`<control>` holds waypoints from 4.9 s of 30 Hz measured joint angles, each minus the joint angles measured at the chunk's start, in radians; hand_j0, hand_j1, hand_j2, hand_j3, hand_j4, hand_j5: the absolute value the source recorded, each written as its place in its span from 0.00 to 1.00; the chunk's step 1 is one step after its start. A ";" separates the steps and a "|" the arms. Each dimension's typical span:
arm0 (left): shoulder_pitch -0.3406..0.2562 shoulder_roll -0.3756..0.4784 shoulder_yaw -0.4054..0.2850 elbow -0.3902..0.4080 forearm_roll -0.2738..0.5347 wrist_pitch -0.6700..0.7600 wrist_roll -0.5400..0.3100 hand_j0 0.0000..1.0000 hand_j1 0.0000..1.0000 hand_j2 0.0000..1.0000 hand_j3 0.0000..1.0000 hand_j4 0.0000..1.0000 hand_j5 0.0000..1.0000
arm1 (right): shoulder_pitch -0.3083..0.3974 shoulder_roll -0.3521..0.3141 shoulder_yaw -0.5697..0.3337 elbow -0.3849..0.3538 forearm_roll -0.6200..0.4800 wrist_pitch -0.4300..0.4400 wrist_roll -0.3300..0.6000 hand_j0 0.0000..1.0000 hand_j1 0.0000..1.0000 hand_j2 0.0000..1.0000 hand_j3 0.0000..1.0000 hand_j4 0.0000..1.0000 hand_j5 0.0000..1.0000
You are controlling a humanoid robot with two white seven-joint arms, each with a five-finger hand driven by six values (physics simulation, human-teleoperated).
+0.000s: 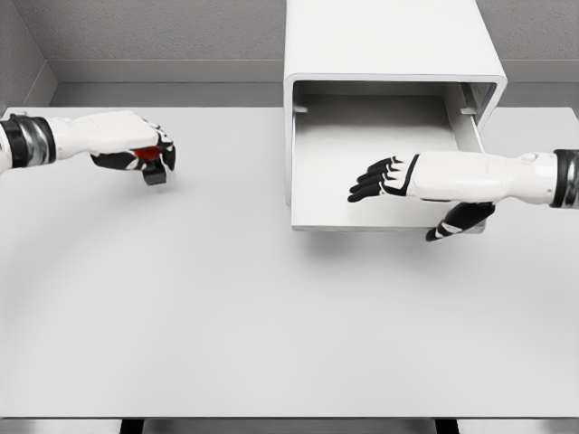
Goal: Slide open multi-storey tabletop storage cabinets and put open load switch and slide close multi-storey tabletop storage cabinets
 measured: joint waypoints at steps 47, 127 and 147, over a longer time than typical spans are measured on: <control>0.009 0.051 0.105 -0.441 0.186 -0.001 0.001 0.46 0.46 0.46 0.46 0.46 0.46 | 0.005 -0.025 0.078 0.000 -0.001 0.003 0.030 1.00 1.00 1.00 1.00 1.00 1.00; 0.144 0.244 0.076 -0.537 0.496 -0.001 -0.007 1.00 1.00 1.00 1.00 1.00 1.00 | -0.009 -0.169 0.067 -0.008 -0.002 0.000 -0.090 1.00 1.00 1.00 1.00 1.00 1.00; 0.172 0.283 0.076 -0.517 0.504 0.000 -0.004 1.00 1.00 1.00 1.00 1.00 1.00 | -0.023 -0.073 0.062 0.049 0.063 0.000 -0.080 1.00 1.00 1.00 1.00 1.00 1.00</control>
